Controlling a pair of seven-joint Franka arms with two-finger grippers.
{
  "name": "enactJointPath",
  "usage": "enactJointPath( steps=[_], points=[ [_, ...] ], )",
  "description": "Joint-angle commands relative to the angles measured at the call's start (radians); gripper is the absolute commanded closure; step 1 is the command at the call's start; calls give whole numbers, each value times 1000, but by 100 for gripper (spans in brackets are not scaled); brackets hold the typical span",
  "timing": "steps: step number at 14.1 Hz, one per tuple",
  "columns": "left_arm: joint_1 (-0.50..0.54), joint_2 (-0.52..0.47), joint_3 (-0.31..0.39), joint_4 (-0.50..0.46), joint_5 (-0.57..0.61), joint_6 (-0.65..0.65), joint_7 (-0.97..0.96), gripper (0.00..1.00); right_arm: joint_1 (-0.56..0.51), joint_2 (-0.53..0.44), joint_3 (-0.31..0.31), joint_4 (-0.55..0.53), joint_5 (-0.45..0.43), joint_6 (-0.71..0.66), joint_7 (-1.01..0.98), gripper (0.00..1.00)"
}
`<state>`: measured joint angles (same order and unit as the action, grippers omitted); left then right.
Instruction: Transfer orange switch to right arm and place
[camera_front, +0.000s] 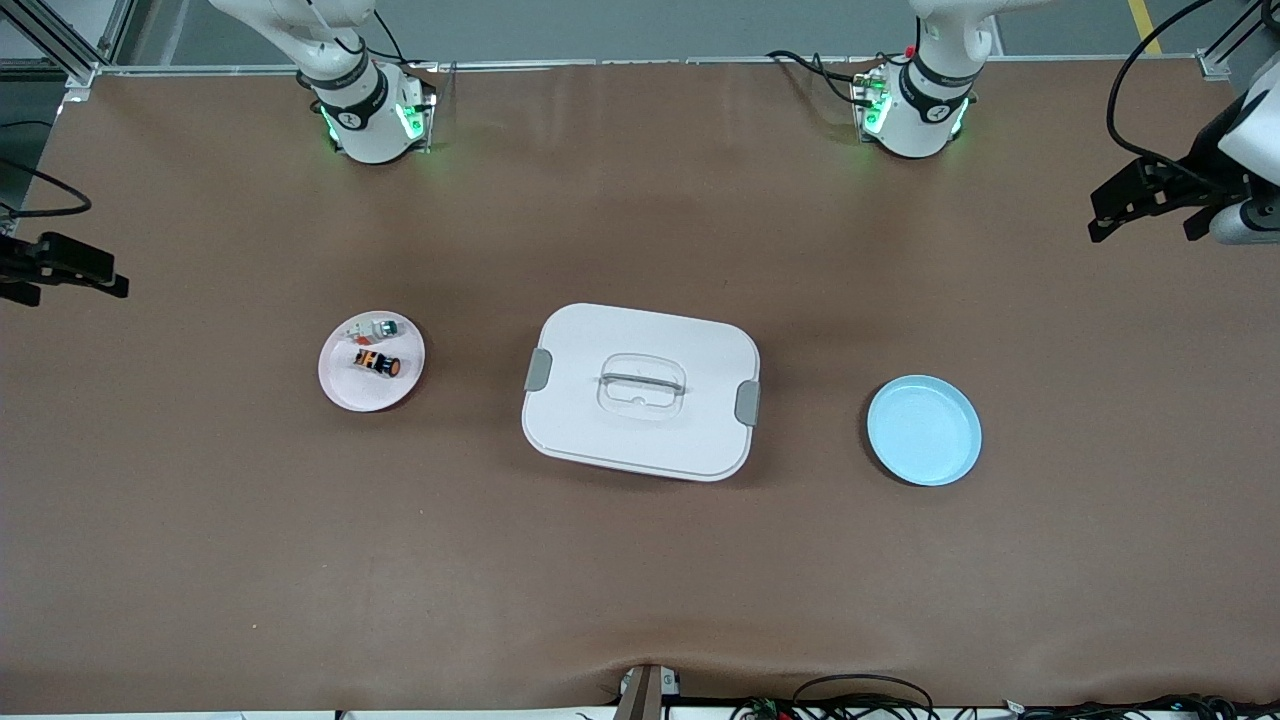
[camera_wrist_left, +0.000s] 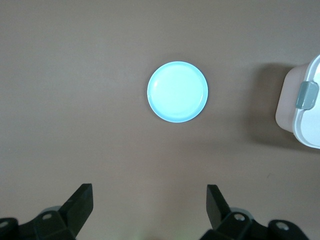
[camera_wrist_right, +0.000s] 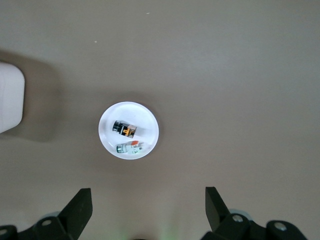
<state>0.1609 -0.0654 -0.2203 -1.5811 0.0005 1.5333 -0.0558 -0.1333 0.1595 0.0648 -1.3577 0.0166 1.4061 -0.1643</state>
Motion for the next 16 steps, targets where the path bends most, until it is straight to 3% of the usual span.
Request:
enactJointPath(
  steps=[1,9,16],
  points=[
    [-1,29,-5,49,15,-7,5,0,8,2,10,20,26,-19,5,0],
    [-1,29,-5,50,18,-7,7,0,0,-24,0,28,25,-27,-3,0],
    [2,27,-7,52,18,-10,-9,0,0,-107,-2,-77,23,-27,-6,0]
  ],
)
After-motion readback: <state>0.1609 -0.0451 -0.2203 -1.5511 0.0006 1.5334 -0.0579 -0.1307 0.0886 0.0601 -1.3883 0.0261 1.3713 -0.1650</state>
